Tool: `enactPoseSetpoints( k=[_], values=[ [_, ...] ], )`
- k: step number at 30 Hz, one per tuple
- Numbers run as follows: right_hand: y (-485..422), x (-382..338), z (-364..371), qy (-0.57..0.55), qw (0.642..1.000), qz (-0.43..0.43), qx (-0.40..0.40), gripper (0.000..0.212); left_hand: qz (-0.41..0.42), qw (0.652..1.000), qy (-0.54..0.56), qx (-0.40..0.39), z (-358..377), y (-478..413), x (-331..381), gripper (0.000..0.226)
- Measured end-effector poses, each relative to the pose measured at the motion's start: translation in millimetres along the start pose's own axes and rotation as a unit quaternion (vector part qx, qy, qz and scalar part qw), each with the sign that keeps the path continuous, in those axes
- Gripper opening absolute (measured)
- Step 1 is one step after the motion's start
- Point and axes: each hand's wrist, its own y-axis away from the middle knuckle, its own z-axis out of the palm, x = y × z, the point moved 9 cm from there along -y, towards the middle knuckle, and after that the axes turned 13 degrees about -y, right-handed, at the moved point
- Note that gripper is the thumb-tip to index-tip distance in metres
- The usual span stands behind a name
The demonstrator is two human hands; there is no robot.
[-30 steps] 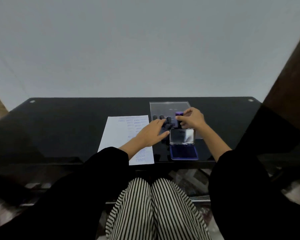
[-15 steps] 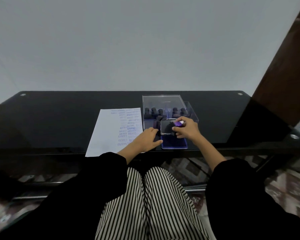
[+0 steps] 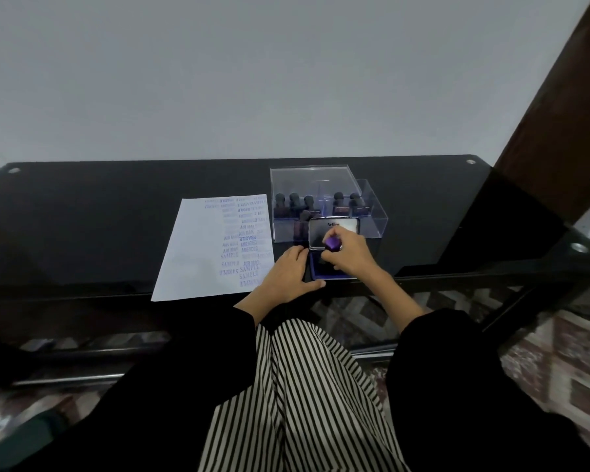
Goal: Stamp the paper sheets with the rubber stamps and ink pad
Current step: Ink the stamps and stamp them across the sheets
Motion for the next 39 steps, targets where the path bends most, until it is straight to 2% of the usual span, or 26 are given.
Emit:
enactPoseSetpoints(
  k=[5, 21, 29, 39],
  values=[
    [-2.4, -2.8, 16.4, 0.069, 0.997, -0.025, -0.028, 0.009, -0.003, 1.0, -0.007, 0.03, 5.0, -3.5, -1.8, 0.081],
    [8.5, -3.8, 21.9, 0.132, 0.982, -0.117, 0.069, 0.02, 0.004, 0.997, 0.015, 0.076, 11.9, -4.8, -6.1, 0.078],
    [2.8, -4.0, 21.6, 0.143, 0.979, -0.124, 0.082, 0.021, 0.006, 0.997, 0.023, 0.068, 12.9, -5.0, -6.7, 0.078],
    [30.2, -4.8, 27.1, 0.149, 0.96, -0.192, 0.139, 0.019, 0.0, 0.998, 0.017, 0.053, 15.1, -6.1, -7.7, 0.076]
  ],
)
